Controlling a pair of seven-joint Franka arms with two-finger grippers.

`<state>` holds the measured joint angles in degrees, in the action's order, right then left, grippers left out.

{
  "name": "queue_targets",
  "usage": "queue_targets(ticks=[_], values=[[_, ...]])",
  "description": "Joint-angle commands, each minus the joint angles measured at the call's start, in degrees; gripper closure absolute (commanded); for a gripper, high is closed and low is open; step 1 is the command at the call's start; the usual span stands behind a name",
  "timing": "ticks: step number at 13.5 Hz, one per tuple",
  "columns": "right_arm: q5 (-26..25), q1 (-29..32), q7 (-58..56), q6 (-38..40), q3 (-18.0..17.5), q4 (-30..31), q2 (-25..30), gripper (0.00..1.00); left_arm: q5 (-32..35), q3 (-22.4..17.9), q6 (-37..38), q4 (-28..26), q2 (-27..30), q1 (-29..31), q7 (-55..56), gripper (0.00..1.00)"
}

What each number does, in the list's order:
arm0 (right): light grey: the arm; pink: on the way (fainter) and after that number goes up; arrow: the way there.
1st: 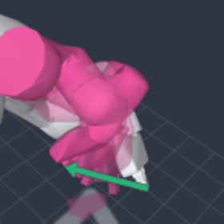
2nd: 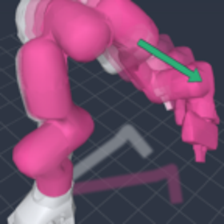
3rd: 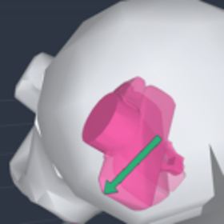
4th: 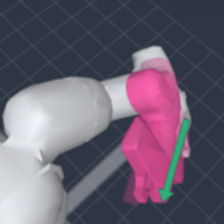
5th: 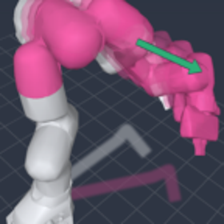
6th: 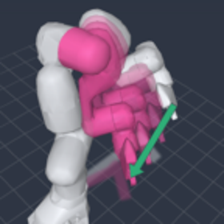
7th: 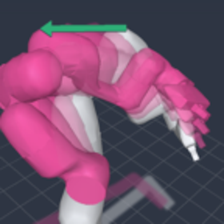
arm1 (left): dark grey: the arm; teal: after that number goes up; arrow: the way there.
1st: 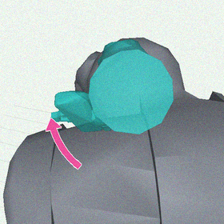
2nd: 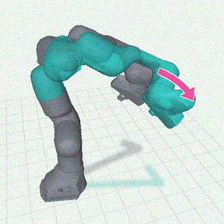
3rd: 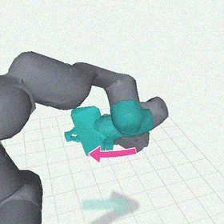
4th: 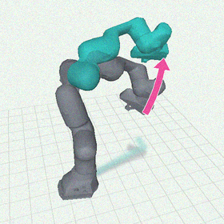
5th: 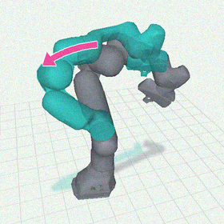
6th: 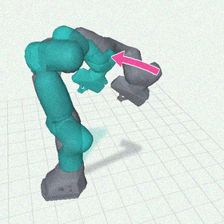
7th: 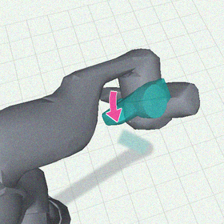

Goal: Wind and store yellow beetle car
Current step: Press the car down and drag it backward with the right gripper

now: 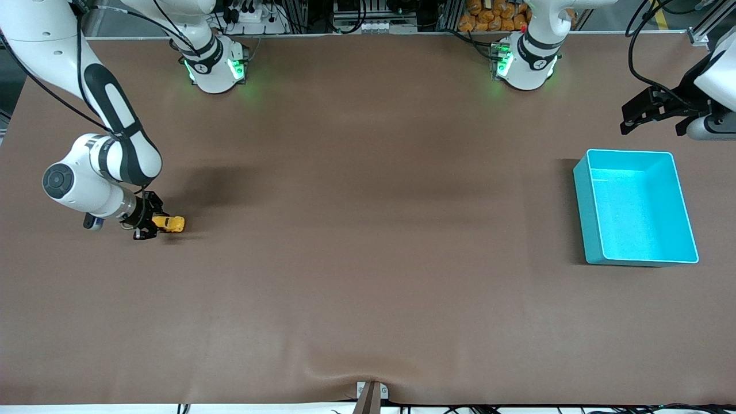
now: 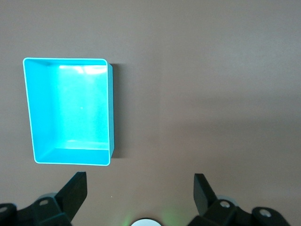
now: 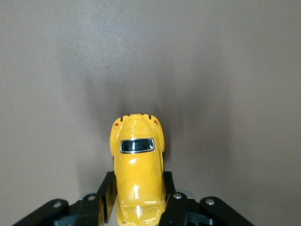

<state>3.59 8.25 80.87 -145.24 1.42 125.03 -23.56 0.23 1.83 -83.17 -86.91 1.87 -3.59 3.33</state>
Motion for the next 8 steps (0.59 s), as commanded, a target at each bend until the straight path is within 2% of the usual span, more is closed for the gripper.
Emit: queue_targets(ticks=[1,4,8], values=[[0.1,1.9,0.7,-1.4,-0.3,0.2,-1.0,0.78,-1.2,-0.3,-0.2,-0.2,0.9,0.1,-0.6,0.0],[-0.8,2.0,0.3,-1.4,-0.2,-0.6,-2.3,0.78,-1.2,-0.2,-0.2,-0.2,0.9,0.1,-0.6,0.0],[-4.5,3.3,-0.3,-1.3,0.3,-1.4,-3.6,0.79,-1.2,-0.3,-0.4,-0.2,0.9,0.1,-0.6,0.0]])
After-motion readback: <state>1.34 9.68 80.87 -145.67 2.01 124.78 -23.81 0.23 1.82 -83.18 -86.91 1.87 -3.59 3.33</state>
